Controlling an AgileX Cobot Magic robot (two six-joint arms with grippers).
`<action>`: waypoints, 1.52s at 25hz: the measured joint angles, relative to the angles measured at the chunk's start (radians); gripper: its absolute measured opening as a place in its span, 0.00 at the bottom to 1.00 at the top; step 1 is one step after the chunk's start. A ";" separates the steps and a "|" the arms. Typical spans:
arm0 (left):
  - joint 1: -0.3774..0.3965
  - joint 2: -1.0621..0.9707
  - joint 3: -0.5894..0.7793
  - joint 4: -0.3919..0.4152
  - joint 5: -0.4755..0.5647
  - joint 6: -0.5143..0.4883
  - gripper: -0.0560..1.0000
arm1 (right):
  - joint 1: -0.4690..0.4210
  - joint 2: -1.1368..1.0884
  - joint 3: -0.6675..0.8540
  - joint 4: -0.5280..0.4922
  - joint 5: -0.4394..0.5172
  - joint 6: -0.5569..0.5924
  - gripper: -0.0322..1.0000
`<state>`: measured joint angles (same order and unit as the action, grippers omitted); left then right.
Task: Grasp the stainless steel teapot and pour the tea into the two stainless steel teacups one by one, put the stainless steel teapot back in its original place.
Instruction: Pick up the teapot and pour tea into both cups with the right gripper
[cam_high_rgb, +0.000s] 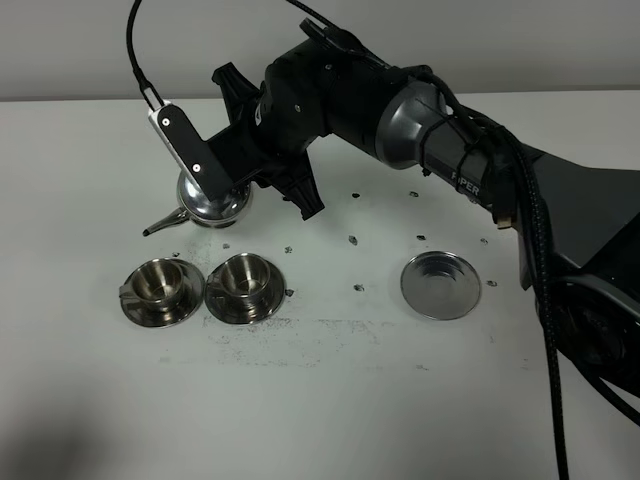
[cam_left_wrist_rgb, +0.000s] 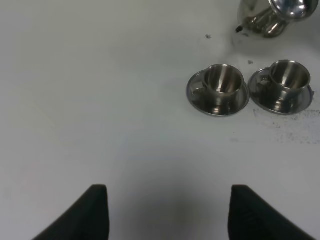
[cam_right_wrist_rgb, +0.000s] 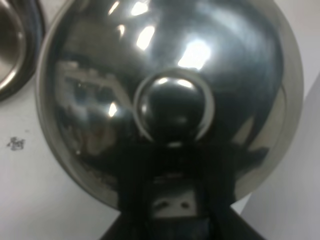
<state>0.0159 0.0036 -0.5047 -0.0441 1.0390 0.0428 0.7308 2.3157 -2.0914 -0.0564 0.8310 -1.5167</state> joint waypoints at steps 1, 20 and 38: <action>0.000 0.000 0.000 0.000 0.000 0.000 0.54 | 0.001 0.005 0.000 -0.006 0.000 -0.001 0.23; 0.000 0.000 0.000 0.000 0.001 0.000 0.54 | 0.042 0.029 0.000 -0.122 -0.056 -0.027 0.23; 0.000 0.000 0.000 0.000 0.001 0.000 0.54 | 0.055 0.029 0.000 -0.195 -0.084 -0.027 0.23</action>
<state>0.0159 0.0036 -0.5047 -0.0441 1.0399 0.0428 0.7863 2.3450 -2.0914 -0.2510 0.7466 -1.5436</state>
